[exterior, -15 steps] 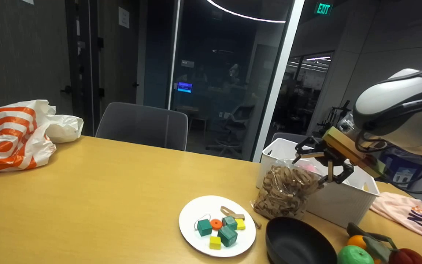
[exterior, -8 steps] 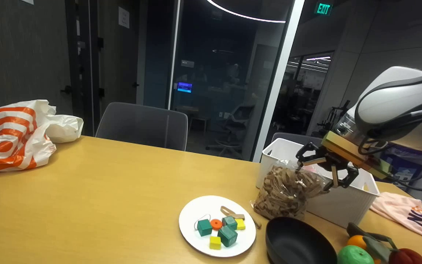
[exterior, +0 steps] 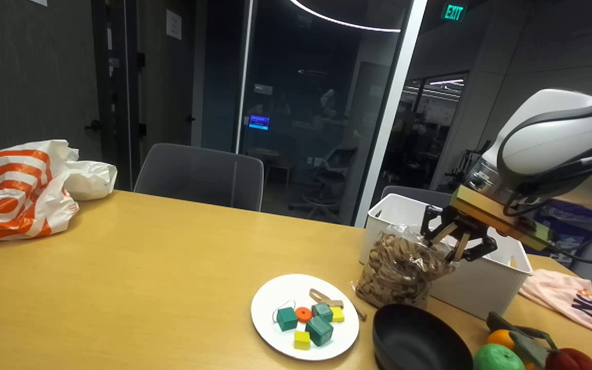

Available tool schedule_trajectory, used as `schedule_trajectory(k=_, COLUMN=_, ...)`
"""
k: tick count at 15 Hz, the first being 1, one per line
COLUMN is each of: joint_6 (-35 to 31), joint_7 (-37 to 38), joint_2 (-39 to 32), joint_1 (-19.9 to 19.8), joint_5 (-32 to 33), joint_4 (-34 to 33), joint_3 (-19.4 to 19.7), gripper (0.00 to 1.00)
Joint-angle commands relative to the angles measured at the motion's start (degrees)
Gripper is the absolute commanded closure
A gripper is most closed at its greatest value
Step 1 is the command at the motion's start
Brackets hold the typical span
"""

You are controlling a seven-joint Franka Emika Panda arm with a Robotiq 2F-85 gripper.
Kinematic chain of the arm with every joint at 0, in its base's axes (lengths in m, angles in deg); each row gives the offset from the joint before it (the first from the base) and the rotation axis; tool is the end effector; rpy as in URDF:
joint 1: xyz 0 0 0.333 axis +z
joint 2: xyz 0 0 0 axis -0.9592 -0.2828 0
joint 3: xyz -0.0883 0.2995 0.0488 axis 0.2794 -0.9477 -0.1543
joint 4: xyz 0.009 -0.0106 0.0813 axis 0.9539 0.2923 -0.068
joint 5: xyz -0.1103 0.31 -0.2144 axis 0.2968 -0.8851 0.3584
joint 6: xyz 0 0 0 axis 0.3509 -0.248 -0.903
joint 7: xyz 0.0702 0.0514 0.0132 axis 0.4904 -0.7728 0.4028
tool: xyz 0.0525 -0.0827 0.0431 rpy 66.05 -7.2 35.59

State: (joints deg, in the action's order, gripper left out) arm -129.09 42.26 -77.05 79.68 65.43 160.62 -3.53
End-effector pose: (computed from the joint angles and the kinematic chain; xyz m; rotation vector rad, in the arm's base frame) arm 0.5160 0.1247 0.4116 -2.8380 0.7900 -0.3166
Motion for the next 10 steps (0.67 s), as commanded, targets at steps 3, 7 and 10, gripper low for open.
schedule_trajectory(k=3, joint_6=0.7, joint_7=0.3, joint_2=1.8, joint_1=-0.1, joint_5=0.8, joint_4=-0.4, joint_3=-0.3, gripper=0.92)
schedule_trajectory(k=7, joint_6=0.8, joint_7=-0.8, joint_2=3.2, joint_1=-0.2, joint_5=-0.4, joint_4=-0.7, joint_3=-0.1, gripper=0.92)
schedule_trajectory(k=10, joint_6=0.7, joint_7=-2.2, joint_2=4.7, joint_1=-0.3, joint_5=-2.4, joint_4=-0.9, joint_3=0.3, gripper=0.91)
